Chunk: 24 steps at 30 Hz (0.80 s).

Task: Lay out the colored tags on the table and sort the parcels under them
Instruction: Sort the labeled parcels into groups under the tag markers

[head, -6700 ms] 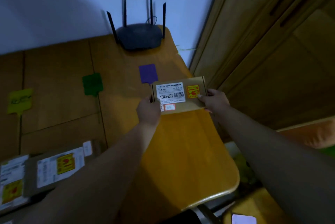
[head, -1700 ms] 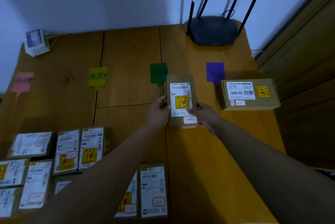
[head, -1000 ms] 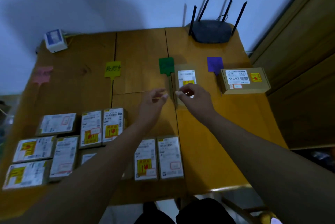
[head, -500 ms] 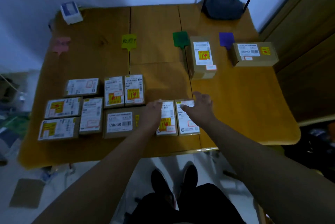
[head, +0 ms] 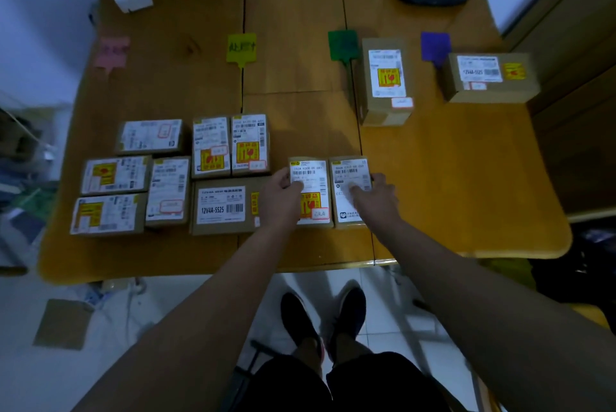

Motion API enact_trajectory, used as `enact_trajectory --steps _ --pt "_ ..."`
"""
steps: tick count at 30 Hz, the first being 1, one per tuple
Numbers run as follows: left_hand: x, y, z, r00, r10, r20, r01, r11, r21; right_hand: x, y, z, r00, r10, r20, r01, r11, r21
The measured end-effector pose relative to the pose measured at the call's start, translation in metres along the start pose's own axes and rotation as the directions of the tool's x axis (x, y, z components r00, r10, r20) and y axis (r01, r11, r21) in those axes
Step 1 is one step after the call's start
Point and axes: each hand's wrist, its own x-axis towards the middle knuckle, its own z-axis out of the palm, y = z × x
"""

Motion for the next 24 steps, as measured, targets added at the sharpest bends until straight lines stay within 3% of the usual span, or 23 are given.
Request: enact_trajectory --steps 5,15,24 --pt "0.012 0.002 -0.002 0.993 -0.118 0.012 0.118 0.966 -0.230 0.007 -0.002 -0.015 0.998 -0.028 0.056 0.014 0.971 0.238" --pt "0.019 0.032 -0.016 0.996 0.085 0.030 -0.073 0.955 -0.288 -0.006 -0.034 -0.044 0.970 -0.221 0.097 0.163 0.897 0.411" --pt "0.004 0.135 -0.051 0.944 0.307 0.121 -0.248 0.902 -0.353 -0.027 -0.118 -0.095 0.884 -0.466 -0.030 0.424 0.773 0.471"
